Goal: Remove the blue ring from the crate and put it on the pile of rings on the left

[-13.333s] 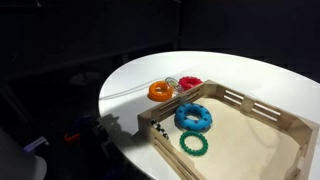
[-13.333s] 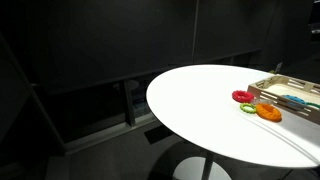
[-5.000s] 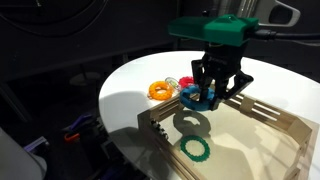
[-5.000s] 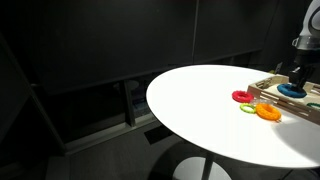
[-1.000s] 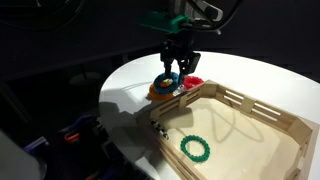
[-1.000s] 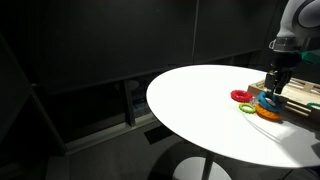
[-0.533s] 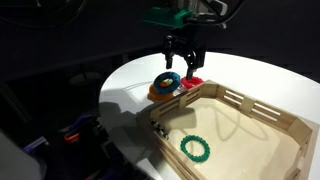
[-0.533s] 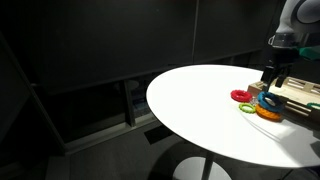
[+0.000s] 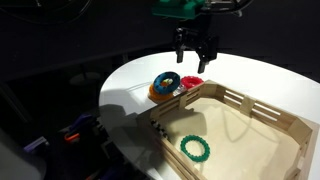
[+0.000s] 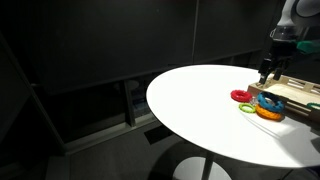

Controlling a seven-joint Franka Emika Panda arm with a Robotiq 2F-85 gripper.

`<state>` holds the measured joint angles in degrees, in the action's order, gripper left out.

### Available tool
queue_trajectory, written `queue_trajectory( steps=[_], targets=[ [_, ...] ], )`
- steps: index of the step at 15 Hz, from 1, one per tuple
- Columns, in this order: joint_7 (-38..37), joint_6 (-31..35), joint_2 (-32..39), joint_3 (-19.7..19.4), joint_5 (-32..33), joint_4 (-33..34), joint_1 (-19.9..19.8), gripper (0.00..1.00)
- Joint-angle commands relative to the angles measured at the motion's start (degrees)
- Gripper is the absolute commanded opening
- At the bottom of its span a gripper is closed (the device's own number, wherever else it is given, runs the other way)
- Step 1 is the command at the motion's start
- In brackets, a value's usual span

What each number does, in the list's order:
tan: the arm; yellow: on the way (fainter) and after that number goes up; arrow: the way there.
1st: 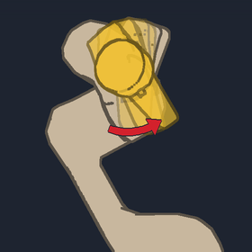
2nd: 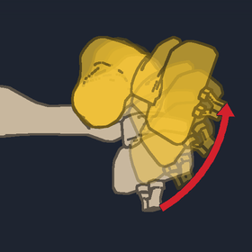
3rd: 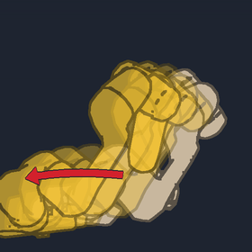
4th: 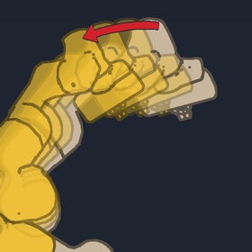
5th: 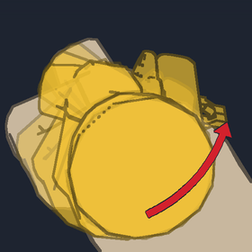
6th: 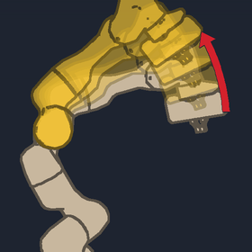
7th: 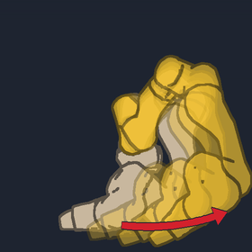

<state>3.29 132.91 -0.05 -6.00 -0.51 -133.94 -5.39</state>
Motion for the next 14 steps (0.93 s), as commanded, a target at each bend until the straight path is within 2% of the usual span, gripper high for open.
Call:
queue_trajectory(
  steps=[1, 14],
  targets=[
    [-1.99, 2.39, 2.29, -0.34, 0.41, 1.98, -0.59, 1.00],
    [-2.76, 3.73, 5.08, -0.74, 1.44, 1.74, -0.89, 1.00]
  ],
)
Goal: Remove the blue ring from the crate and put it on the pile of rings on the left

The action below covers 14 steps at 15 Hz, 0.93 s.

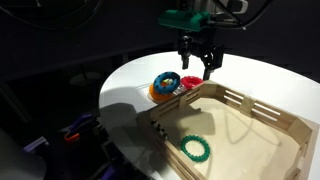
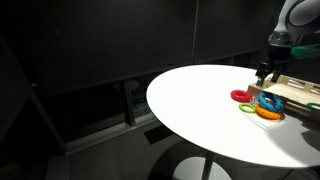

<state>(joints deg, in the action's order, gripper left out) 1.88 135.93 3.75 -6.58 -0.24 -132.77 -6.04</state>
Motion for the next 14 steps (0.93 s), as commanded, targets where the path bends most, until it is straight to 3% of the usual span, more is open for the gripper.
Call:
queue_trajectory(
  steps=[1, 11, 14],
  targets=[
    [-1.24, 0.83, 1.79, -0.19, 1.07, 0.72, -0.27, 1.00],
    [-2.24, 5.39, 6.49, -0.85, 1.15, 2.67, -0.37, 1.00],
    [-2.10, 5.87, 7.10, -0.86, 0.89, 2.94, -0.36, 0.84]
  ],
)
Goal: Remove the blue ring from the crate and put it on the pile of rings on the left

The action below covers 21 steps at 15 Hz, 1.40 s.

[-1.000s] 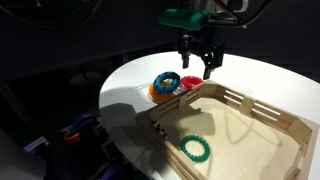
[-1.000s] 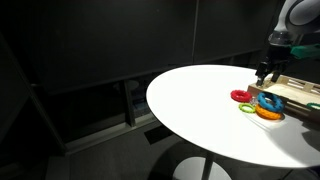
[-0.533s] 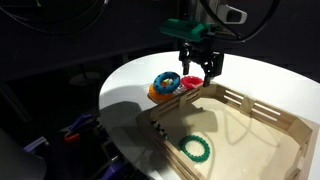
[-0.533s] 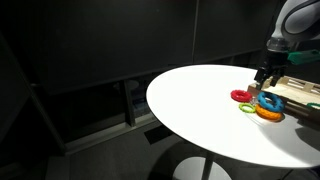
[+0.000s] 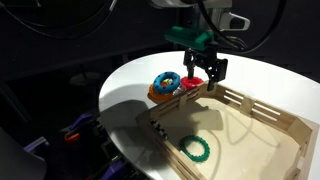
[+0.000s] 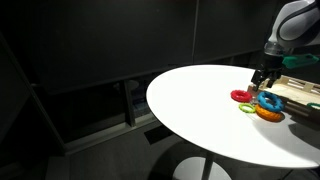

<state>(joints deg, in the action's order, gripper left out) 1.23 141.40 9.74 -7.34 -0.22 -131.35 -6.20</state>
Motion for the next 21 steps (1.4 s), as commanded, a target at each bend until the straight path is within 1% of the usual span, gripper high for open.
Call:
queue_trajectory(
  steps=[1, 3, 5, 7, 9, 11, 12, 21],
  targets=[
    [-1.42, 0.52, 1.26, -0.08, 0.81, 1.59, -0.20, 0.78],
    [-1.36, 0.53, 1.44, -0.07, 0.74, 1.72, -0.20, 0.60],
    [-1.31, 0.44, 1.65, -0.07, 0.65, 1.94, -0.24, 0.46],
    [-1.30, 0.31, 1.84, -0.08, 0.61, 2.18, -0.25, 0.21],
    [-1.26, 0.32, 2.07, -0.11, 0.67, 2.38, -0.27, 0.07],
    [-1.02, 0.29, 2.38, -0.09, 0.61, 2.66, -0.32, 0.02],
    [-0.94, 0.39, 2.59, -0.09, 0.72, 2.87, -0.30, 0.06],
    [0.51, 1.10, 3.62, 0.25, 1.53, 4.43, -0.14, 0.06]
  ],
)
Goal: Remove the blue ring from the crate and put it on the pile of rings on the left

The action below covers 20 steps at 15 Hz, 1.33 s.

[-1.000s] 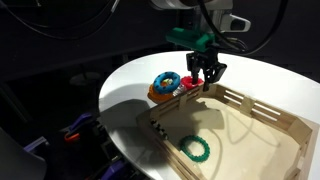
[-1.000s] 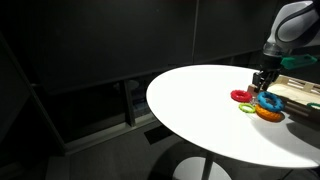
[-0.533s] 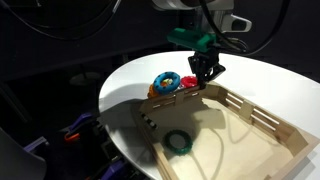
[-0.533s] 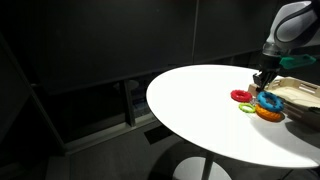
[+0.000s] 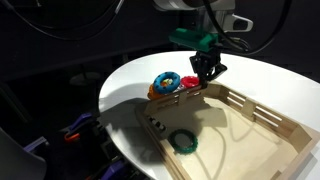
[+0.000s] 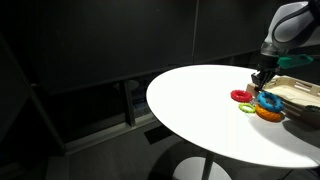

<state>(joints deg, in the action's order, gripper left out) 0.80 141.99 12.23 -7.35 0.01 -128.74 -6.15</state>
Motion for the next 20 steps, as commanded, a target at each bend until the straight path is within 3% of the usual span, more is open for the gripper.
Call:
queue_trajectory(
  steps=[1, 10, 20],
  targets=[
    [1.28, 0.54, 1.19, 0.30, 1.79, 1.98, -0.11, 0.06],
    [8.11, 0.32, 2.26, 1.25, 7.39, 3.62, 0.11, 0.06],
    [16.53, 0.68, 5.07, 2.86, 7.22, 7.41, -0.26, 0.06]
  ],
)
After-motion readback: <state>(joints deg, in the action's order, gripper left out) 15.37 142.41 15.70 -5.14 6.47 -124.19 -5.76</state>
